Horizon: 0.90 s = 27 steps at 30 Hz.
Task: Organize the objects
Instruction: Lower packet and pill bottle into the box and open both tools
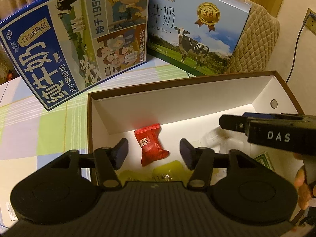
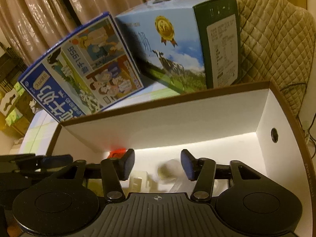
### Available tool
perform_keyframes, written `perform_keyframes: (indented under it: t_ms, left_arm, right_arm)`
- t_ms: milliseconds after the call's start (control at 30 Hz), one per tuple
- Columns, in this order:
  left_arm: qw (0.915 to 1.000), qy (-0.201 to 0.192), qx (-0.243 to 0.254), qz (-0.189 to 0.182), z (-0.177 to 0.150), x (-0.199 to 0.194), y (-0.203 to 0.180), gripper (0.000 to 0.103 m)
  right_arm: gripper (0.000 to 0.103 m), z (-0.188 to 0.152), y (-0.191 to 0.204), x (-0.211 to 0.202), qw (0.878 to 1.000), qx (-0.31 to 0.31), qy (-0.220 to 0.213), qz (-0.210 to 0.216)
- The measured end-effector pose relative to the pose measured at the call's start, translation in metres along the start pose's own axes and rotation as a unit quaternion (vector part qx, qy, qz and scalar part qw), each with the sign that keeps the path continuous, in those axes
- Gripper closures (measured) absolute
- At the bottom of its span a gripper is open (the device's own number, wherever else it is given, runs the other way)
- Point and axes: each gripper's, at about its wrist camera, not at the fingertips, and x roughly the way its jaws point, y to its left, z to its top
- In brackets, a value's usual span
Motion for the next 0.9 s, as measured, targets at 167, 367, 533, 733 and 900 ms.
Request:
perform_keyframes:
  t_ms: [167, 367, 533, 733, 900]
  left_arm:
    - [1.0000, -0.006, 0.001, -0.003, 0.000, -0.009, 0.000, 0.042]
    - [0.9999, -0.012, 0.001, -0.009, -0.005, -0.025, -0.002, 0.030]
    - [0.9998, -0.017, 0.000, -0.013, -0.010, -0.039, -0.004, 0.026]
    - [0.9994, -0.025, 0.002, -0.022, -0.023, -0.060, -0.008, 0.022]
    - [0.9993, -0.029, -0.006, -0.024, -0.034, -0.078, -0.007, 0.021]
  right_arm:
    - [0.038, 0.001, -0.001, -0.012, 1.000, 0.007, -0.012, -0.006]
    - [0.037, -0.011, -0.008, -0.035, 1.000, 0.016, -0.014, -0.004]
    - [0.036, -0.024, -0.010, -0.058, 0.999, 0.027, -0.019, -0.001]
    - [0.036, -0.040, -0.005, -0.082, 0.999, 0.031, -0.020, -0.001]
    - [0.036, -0.053, 0.003, -0.099, 0.999, 0.033, -0.023, 0.001]
